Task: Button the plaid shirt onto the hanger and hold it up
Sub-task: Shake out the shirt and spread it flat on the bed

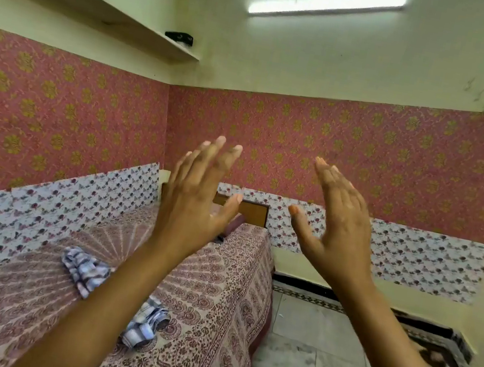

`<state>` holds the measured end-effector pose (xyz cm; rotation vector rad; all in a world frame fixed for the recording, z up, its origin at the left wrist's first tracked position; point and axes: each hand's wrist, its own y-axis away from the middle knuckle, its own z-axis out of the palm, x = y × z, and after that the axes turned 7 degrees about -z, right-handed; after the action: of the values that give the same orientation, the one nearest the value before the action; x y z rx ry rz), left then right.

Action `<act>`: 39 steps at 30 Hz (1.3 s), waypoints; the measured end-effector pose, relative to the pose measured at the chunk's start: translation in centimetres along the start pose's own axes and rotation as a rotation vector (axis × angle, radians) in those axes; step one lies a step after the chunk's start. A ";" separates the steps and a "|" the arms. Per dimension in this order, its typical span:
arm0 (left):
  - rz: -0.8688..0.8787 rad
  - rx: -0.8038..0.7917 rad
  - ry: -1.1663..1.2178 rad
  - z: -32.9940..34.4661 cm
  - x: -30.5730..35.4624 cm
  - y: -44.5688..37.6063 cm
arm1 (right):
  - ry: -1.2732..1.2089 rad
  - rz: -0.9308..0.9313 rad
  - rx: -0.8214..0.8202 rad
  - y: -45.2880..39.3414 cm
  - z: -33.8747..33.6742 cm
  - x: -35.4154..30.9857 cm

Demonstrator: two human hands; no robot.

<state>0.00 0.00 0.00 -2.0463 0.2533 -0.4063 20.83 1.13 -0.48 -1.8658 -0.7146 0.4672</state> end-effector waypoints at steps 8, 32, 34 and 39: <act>-0.179 -0.212 0.129 7.8 -4.2 7.9 | -0.127 0.126 -0.091 8.3 7.4 2.0; -0.697 -0.530 -0.012 37.6 -17.6 6.7 | -0.449 0.350 -0.472 12.6 39.8 20.9; -0.705 -0.503 -0.017 39.5 -20.3 6.1 | -0.473 0.337 -0.483 11.8 43.1 21.7; -0.796 -0.459 -0.061 44.5 -28.6 3.9 | -0.529 0.320 -0.560 8.4 53.4 23.1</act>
<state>-9.12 43.75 -28.61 -2.5547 -0.5833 -0.8213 7.67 50.94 -28.76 -2.4287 -0.9676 1.0808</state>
